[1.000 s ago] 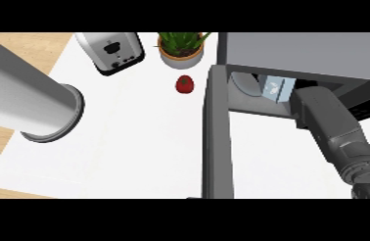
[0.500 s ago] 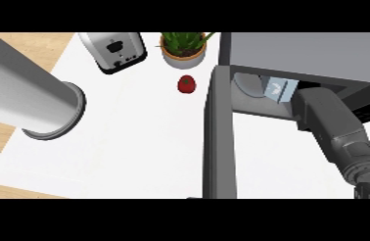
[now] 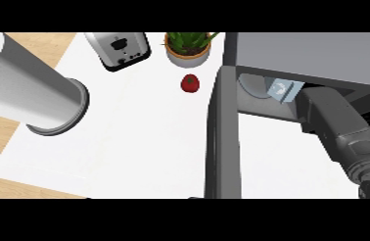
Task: Pick up the milk, place it into the microwave and close the microwave
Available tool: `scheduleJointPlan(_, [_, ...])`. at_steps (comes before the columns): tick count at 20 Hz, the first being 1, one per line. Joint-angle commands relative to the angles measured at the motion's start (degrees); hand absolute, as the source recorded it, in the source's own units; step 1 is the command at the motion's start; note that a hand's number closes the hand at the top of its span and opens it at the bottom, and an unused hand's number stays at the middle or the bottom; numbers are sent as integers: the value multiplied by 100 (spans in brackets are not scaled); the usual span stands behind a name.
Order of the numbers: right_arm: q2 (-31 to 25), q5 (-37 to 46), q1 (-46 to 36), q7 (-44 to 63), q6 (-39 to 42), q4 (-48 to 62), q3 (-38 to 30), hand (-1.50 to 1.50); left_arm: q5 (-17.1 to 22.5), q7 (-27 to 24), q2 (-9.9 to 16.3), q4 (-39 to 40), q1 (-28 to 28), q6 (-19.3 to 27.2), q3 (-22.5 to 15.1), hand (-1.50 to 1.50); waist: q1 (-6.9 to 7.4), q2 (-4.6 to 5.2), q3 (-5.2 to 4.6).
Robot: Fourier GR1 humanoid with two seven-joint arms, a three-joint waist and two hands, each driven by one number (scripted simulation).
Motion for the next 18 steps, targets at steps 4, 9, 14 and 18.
scheduleJointPlan(4, [-327, 133, -261, 163, -1, -4, 134, 150, -229, 78, 130, 83, -135, -30, -51, -150, 94, 239, 82])
scheduleJointPlan(9, [-461, 139, -309, 217, 19, 23, 141, 150, -281, 28, 145, 129, -205, -56, -8, -150, 185, 268, 83])
scheduleJointPlan(14, [-174, -12, -693, 185, 583, -106, 28, -150, -332, 44, 172, 156, -282, -96, -85, -150, 275, 197, 93])
scheduleJointPlan(18, [-40, 417, -763, 610, 568, 156, 459, -150, -434, 68, 189, 246, -364, -129, -171, -150, 335, 199, 52])
